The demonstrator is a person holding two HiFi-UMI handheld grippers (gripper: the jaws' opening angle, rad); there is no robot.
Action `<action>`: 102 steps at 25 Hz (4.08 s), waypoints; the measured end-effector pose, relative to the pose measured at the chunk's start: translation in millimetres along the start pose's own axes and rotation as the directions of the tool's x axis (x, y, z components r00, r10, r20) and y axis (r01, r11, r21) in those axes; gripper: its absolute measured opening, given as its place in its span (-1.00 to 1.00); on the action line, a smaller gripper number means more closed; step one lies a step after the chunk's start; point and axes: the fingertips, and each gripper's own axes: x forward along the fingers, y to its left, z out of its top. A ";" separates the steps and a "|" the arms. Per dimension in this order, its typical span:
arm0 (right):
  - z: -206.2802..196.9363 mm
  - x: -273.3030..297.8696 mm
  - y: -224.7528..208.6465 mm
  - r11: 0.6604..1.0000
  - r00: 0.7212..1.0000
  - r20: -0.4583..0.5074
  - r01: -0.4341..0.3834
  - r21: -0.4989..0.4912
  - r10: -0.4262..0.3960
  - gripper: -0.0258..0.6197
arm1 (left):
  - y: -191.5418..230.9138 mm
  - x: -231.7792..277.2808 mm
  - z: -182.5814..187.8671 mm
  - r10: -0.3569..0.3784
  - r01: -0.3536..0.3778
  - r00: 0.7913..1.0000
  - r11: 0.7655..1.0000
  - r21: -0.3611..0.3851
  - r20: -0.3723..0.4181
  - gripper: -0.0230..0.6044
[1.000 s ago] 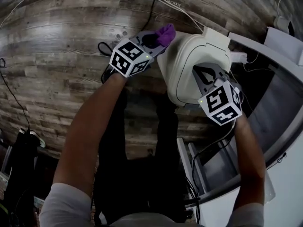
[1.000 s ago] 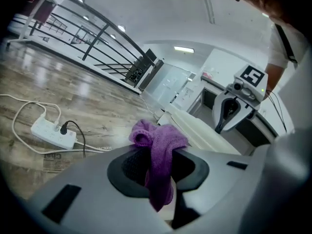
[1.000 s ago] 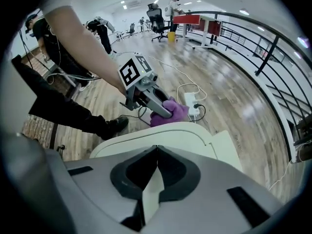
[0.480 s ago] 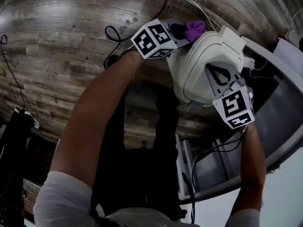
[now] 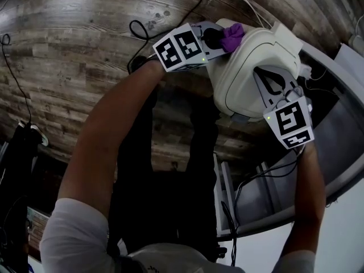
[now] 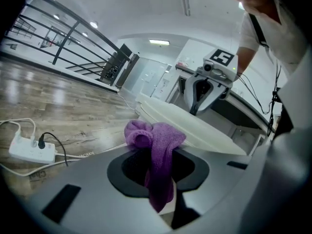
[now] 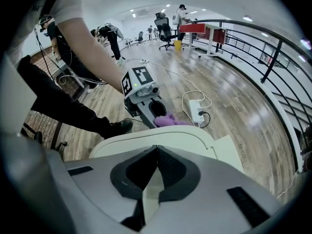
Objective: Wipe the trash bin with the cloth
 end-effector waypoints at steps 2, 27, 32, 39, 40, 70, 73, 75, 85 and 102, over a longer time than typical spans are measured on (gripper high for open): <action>-0.8 0.2 0.4 1.000 1.000 -0.004 -0.001 -0.005 0.001 -0.90 | -9.9 -2.5 -8.0 0.000 0.000 1.000 1.000 0.001 0.001 -0.65; -2.0 2.2 -1.3 0.996 0.997 -0.046 0.063 -0.057 -0.066 -0.90 | -154.8 -20.1 -113.0 -0.104 0.101 0.989 0.994 -0.033 -0.102 -0.65; -4.7 2.5 3.9 0.994 0.994 -0.085 0.065 -0.086 -0.073 -0.90 | -187.8 -25.0 -138.7 -0.179 0.175 0.967 0.984 -0.041 -0.179 -0.65; 31.3 3.6 24.1 0.990 0.999 -0.045 0.022 -0.139 -0.029 -0.90 | -112.1 -38.5 -129.3 0.004 -0.020 0.991 0.993 -0.116 -0.132 -0.65; 36.2 7.0 28.1 0.986 0.999 -0.044 0.013 -0.166 -0.020 -0.90 | -93.4 -40.0 -123.7 0.045 -0.060 0.992 0.991 -0.123 -0.119 -0.65; 36.7 20.0 40.2 0.973 0.981 0.148 -0.089 -0.211 0.122 -0.90 | 79.0 50.1 -60.6 0.023 -0.030 0.992 0.998 -0.052 -0.127 -0.65; 36.7 19.8 39.8 0.971 0.981 0.148 -0.092 -0.219 0.126 -0.90 | 73.4 46.0 -59.5 0.012 -0.017 0.992 0.999 -0.035 -0.128 -0.65; 36.8 19.5 39.5 0.972 0.981 0.145 -0.093 -0.217 0.126 -0.90 | 68.6 43.1 -58.7 0.008 -0.011 0.993 1.000 -0.030 -0.121 -0.65; 36.2 19.6 39.0 0.975 0.984 0.133 -0.090 -0.203 0.119 -0.90 | 28.1 26.7 -74.7 -0.047 0.053 0.990 0.998 0.044 -0.132 -0.65; 33.4 19.0 39.7 0.973 0.995 0.088 -0.034 -0.229 0.055 -0.90 | -53.4 12.1 -133.0 -0.028 0.040 0.991 0.995 0.086 -0.128 -0.65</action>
